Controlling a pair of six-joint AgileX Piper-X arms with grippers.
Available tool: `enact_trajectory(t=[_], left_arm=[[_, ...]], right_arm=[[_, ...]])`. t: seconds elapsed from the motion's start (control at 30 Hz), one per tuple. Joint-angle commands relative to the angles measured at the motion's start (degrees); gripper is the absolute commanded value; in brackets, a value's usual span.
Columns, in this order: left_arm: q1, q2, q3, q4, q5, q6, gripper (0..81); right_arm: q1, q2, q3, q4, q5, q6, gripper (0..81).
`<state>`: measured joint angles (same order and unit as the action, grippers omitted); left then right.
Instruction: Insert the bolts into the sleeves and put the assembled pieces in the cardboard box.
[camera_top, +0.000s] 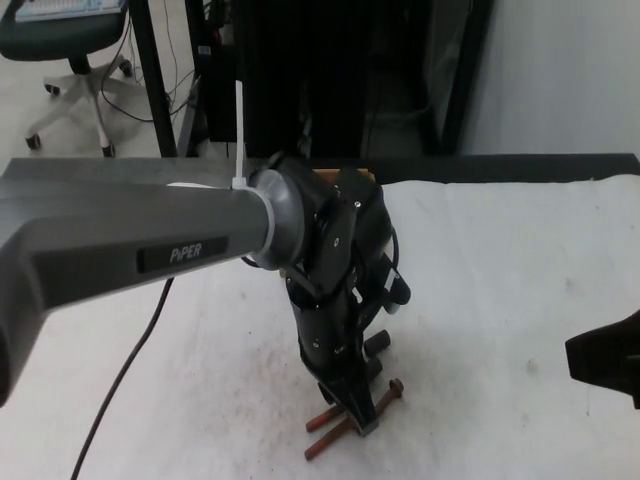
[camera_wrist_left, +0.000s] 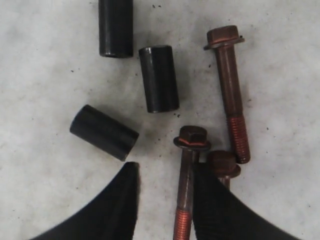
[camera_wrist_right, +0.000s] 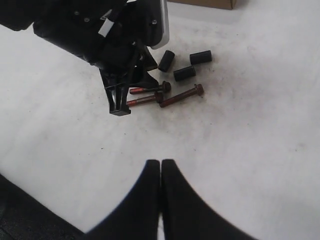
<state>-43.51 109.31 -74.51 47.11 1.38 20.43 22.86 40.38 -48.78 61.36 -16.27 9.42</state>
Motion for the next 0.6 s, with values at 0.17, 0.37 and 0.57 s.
enact_trajectory(t=[0.17,0.37,0.57], left_arm=[[-0.2,1.3,-0.4,-0.1,-0.5,0.2,33.1],[-0.2,3.1,-0.4,1.1,-0.5,0.2,33.1],[-0.2,4.0,-0.4,0.9,-0.5,0.2,33.1]], right_arm=[[-0.3,-0.6,-0.1,-1.4,-0.6,0.1,0.4],[-0.3,-0.6,-0.1,-1.6,-0.6,0.1,0.4],[-0.3,-0.6,-0.1,-1.6,-0.6,0.1,0.4]])
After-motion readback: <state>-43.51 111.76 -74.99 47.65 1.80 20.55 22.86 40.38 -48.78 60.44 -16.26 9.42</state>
